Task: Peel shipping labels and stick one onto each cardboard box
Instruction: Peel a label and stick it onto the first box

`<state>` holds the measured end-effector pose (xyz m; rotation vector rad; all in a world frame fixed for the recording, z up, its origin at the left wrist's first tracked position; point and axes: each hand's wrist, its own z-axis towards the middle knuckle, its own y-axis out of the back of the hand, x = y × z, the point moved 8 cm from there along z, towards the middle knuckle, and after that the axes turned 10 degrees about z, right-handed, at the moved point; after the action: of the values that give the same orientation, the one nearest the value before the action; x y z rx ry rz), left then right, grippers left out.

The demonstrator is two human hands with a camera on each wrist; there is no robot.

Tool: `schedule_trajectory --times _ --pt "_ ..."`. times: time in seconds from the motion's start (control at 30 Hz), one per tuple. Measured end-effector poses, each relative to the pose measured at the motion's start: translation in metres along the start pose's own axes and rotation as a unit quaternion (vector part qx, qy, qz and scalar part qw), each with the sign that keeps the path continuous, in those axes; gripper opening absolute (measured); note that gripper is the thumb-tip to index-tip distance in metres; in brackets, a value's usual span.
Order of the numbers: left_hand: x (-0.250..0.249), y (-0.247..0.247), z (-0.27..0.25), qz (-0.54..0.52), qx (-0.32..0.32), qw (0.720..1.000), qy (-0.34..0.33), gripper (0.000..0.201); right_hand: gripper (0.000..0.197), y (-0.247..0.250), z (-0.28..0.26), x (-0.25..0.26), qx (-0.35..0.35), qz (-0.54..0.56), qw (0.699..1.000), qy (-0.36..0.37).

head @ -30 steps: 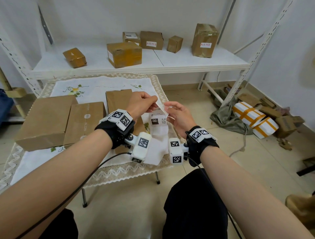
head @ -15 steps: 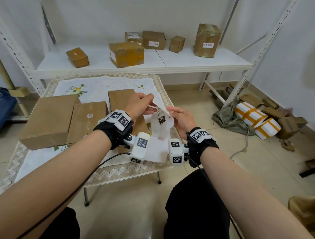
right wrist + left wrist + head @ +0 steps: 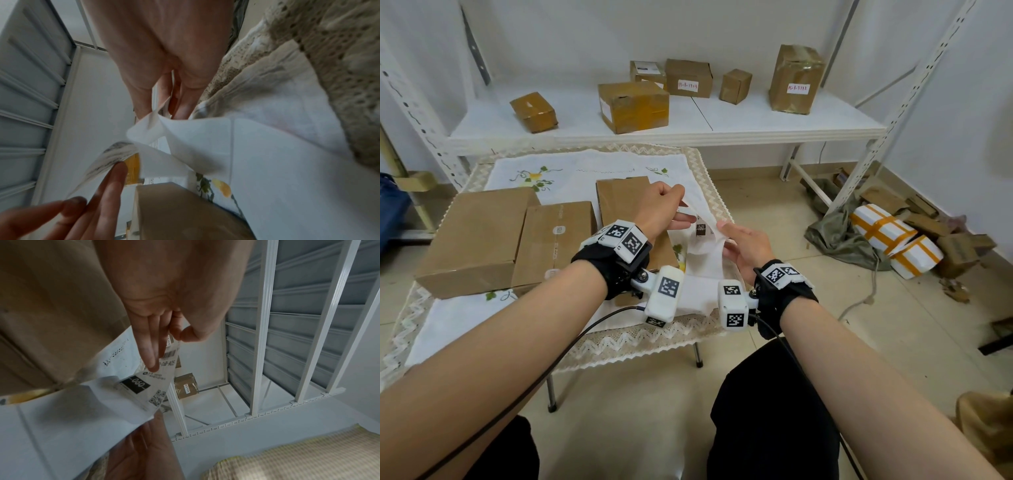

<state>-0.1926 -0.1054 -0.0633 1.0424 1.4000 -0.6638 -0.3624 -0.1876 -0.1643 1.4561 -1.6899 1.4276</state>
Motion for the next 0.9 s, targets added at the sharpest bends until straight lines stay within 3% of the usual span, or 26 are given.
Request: schedule_trajectory --times 0.23,0.47,0.63,0.9 --pt "0.002 -0.006 -0.006 -0.003 0.020 1.000 0.018 0.016 0.038 -0.004 -0.004 0.005 0.011 -0.012 1.000 -0.007" --pt "0.001 -0.004 -0.012 -0.029 0.035 0.998 0.040 0.035 0.019 -0.007 -0.008 0.004 0.025 -0.059 0.998 0.000" --pt "-0.003 0.000 -0.013 -0.042 0.018 0.998 0.032 0.018 0.019 -0.006 -0.011 0.004 0.028 -0.071 0.997 0.000" --pt "-0.001 0.006 -0.012 -0.055 -0.008 0.998 0.026 0.021 0.022 -0.005 -0.014 0.004 0.015 -0.091 0.996 0.006"
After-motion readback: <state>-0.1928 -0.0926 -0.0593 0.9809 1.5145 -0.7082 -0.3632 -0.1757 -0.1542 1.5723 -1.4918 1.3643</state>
